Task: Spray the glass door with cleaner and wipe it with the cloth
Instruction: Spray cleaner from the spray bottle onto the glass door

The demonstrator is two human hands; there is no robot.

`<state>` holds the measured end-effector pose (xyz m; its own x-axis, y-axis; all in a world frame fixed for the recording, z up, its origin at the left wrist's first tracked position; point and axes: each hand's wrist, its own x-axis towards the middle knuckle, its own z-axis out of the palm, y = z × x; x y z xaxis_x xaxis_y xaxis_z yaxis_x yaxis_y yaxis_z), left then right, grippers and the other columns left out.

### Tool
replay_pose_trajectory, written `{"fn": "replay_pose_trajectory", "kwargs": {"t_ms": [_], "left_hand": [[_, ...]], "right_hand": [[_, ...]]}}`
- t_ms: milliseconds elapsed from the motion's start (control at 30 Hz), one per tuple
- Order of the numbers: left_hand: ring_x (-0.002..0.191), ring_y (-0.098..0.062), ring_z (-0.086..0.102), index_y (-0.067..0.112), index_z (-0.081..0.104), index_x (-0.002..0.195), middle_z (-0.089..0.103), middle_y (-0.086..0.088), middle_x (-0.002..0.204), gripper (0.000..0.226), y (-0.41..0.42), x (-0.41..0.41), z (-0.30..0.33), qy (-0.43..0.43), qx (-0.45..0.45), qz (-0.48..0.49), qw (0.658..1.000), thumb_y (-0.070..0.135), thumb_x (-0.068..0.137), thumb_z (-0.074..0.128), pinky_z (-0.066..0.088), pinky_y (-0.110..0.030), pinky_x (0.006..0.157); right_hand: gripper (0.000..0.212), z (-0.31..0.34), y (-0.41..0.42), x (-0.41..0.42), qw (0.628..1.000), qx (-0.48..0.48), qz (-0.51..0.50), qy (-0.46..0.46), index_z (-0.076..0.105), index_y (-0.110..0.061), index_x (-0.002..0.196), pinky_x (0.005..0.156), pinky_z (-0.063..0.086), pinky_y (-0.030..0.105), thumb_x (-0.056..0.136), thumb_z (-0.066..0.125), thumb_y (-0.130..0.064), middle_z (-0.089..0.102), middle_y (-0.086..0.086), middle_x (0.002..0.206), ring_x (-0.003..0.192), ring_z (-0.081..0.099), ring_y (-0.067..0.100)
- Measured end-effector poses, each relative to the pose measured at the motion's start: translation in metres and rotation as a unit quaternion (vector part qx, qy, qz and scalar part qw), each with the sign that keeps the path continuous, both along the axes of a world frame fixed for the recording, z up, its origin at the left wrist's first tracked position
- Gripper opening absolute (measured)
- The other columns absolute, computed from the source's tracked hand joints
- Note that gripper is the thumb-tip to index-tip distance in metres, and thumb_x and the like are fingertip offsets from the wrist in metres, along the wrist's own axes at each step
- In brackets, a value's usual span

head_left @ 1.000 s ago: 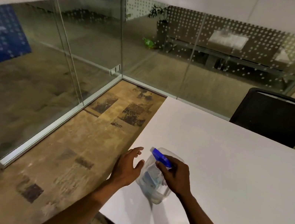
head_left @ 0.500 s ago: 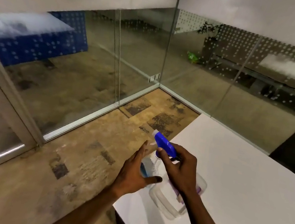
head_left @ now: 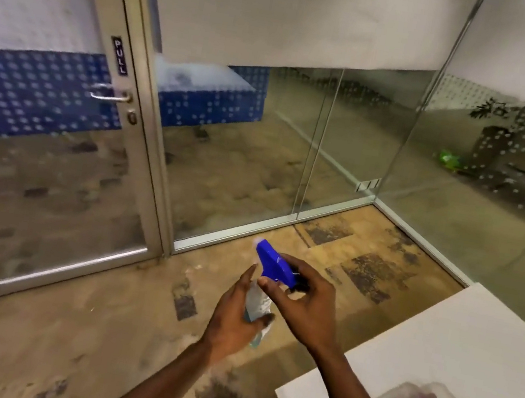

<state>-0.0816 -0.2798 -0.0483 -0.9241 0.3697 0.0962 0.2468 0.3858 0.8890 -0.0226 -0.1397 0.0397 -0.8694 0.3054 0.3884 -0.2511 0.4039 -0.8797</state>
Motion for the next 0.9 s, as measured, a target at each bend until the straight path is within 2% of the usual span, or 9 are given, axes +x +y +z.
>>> {"fn": "replay_pose_trajectory", "kwargs": {"t_ms": [100, 167, 233, 300, 367, 433, 600, 767, 900], "left_hand": [[0.142, -0.009, 0.053, 0.032, 0.025, 0.164, 0.053, 0.008, 0.157, 0.109, -0.047, -0.029, 0.010, 0.000, 0.024, 0.011, 1.000, 0.025, 0.077, 0.091, 0.048, -0.033, 0.117], [0.142, -0.008, 0.053, 0.033, 0.025, 0.164, 0.055, 0.011, 0.155, 0.109, -0.075, -0.044, 0.017, -0.008, 0.035, 0.010, 0.999, 0.027, 0.077, 0.090, 0.048, -0.030, 0.116], [0.139, -0.004, 0.055, 0.029, 0.033, 0.161, 0.058, 0.017, 0.149, 0.102, -0.104, -0.058, 0.020, -0.013, 0.041, 0.006, 0.999, 0.030, 0.076, 0.089, 0.048, -0.025, 0.115], [0.131, 0.001, 0.060, 0.031, 0.045, 0.151, 0.064, 0.026, 0.139, 0.087, -0.132, -0.070, 0.022, -0.013, 0.042, 0.003, 0.999, 0.032, 0.075, 0.088, 0.053, -0.029, 0.110], [0.124, 0.012, 0.061, 0.046, 0.046, 0.139, 0.062, 0.041, 0.130, 0.078, -0.158, -0.080, 0.028, -0.002, 0.038, 0.013, 0.999, 0.037, 0.073, 0.086, 0.054, -0.016, 0.101], [0.121, 0.017, 0.059, 0.051, 0.043, 0.134, 0.058, 0.049, 0.125, 0.076, -0.186, -0.090, 0.034, 0.005, 0.047, 0.030, 0.998, 0.038, 0.072, 0.085, 0.049, -0.006, 0.095], [0.123, 0.004, 0.064, 0.036, 0.051, 0.137, 0.066, 0.022, 0.133, 0.078, -0.249, -0.125, 0.043, 0.025, 0.055, 0.080, 0.995, 0.033, 0.070, 0.091, 0.056, -0.025, 0.104], [0.117, 0.007, 0.062, 0.048, 0.050, 0.125, 0.065, 0.023, 0.126, 0.078, -0.295, -0.166, 0.062, 0.072, 0.025, 0.133, 0.988, 0.045, 0.060, 0.093, 0.051, -0.017, 0.097], [0.114, 0.019, 0.059, 0.041, 0.053, 0.128, 0.060, 0.035, 0.124, 0.077, -0.326, -0.213, 0.076, 0.086, 0.004, 0.141, 0.986, 0.030, 0.063, 0.092, 0.046, -0.006, 0.094]], "right_hand": [[0.068, 0.007, -0.040, -0.040, 0.997, -0.004, 0.074, -0.026, 0.064, -0.039, 0.135, 0.082, 0.057, 0.016, 0.073, 0.089, -0.048, 0.071, -0.023, 0.124, 0.110, 0.071, 0.006], [0.071, 0.009, -0.068, -0.065, 0.991, -0.022, 0.129, -0.042, 0.059, -0.032, 0.143, 0.094, 0.056, 0.017, 0.079, 0.089, -0.036, 0.069, -0.019, 0.133, 0.121, 0.066, 0.003], [0.061, 0.010, -0.101, -0.092, 0.982, -0.044, 0.172, -0.058, 0.060, -0.029, 0.143, 0.099, 0.054, 0.018, 0.087, 0.084, -0.024, 0.071, -0.014, 0.131, 0.121, 0.066, 0.003], [0.047, 0.010, -0.137, -0.116, 0.977, -0.055, 0.193, -0.069, 0.065, -0.028, 0.138, 0.097, 0.052, 0.016, 0.093, 0.078, -0.022, 0.075, -0.011, 0.125, 0.116, 0.069, 0.003], [0.036, 0.011, -0.168, -0.137, 0.974, -0.061, 0.206, -0.072, 0.070, -0.024, 0.132, 0.099, 0.052, 0.020, 0.096, 0.074, -0.021, 0.077, -0.010, 0.122, 0.115, 0.070, 0.004], [0.031, 0.012, -0.200, -0.157, 0.970, -0.067, 0.223, -0.068, 0.072, -0.023, 0.128, 0.102, 0.053, 0.026, 0.097, 0.073, -0.019, 0.078, -0.010, 0.120, 0.115, 0.071, 0.005], [0.025, 0.021, -0.265, -0.200, 0.955, -0.095, 0.277, -0.047, 0.072, -0.027, 0.124, 0.102, 0.056, 0.031, 0.099, 0.069, -0.023, 0.078, -0.008, 0.118, 0.114, 0.073, 0.012], [0.026, 0.035, -0.316, -0.248, 0.937, -0.139, 0.317, -0.043, 0.070, -0.026, 0.124, 0.095, 0.058, 0.028, 0.098, 0.070, -0.024, 0.078, 0.000, 0.119, 0.108, 0.077, 0.022], [0.043, 0.047, -0.352, -0.296, 0.935, -0.141, 0.326, -0.013, 0.067, -0.027, 0.131, 0.101, 0.058, 0.039, 0.090, 0.072, -0.041, 0.078, -0.002, 0.119, 0.110, 0.075, 0.023]]}}
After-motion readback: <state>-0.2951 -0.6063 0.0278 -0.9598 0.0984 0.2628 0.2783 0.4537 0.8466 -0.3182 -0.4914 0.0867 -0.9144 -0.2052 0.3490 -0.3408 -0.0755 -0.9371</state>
